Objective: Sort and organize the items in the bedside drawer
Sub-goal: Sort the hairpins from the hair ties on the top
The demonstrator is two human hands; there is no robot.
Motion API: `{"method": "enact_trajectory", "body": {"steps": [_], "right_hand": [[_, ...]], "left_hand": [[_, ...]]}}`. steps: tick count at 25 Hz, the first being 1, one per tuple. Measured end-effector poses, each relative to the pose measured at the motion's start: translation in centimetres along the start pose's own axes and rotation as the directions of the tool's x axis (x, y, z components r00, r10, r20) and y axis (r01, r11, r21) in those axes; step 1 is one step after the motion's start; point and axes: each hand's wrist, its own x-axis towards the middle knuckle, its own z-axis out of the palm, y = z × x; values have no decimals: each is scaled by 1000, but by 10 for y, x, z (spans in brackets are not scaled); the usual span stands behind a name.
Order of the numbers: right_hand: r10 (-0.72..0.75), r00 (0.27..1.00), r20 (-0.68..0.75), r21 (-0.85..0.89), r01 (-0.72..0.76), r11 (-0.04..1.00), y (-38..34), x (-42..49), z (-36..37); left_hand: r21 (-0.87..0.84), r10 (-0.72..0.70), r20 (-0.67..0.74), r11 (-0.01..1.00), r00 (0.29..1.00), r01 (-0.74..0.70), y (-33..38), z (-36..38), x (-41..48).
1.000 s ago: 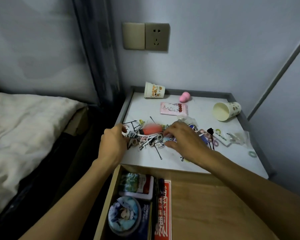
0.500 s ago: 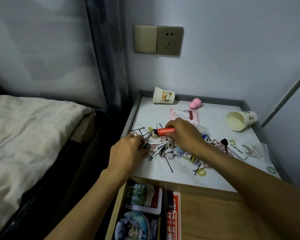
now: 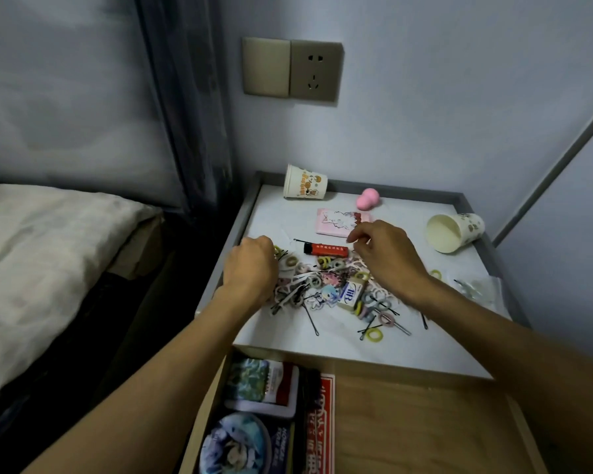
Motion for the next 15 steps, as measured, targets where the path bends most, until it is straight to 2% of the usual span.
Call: {"method": "enact_trajectory", "body": {"steps": [4,7,9,11,13,15], "right_hand": [[71,997,-19,67,-69,995,26,-17,-20],[154,988,-14,103,-152,983,44,-27,-28],[169,986,11,99,-169,981,50,-33,-30],[115,991,63,127,-122,984,47,-38,-30],[-1,982,191,115,-21,993,35,-43,-28],[-91,941,326,-57,116,992,21,-50,-18]], "left_hand": [[15,-39,64,999,997,39,11,4,8],[-5,-7,-18,1000,1000,7,16,1,10],[-99,9,-108,995,994,-20,21,-6,11],[-234,2,-180,971,984,-44,26,-12,13],[-391,-31,-205,919,978,-53,29,-17,12],[-523,-75,-203,851,976,-44,31,-23,10]]}}
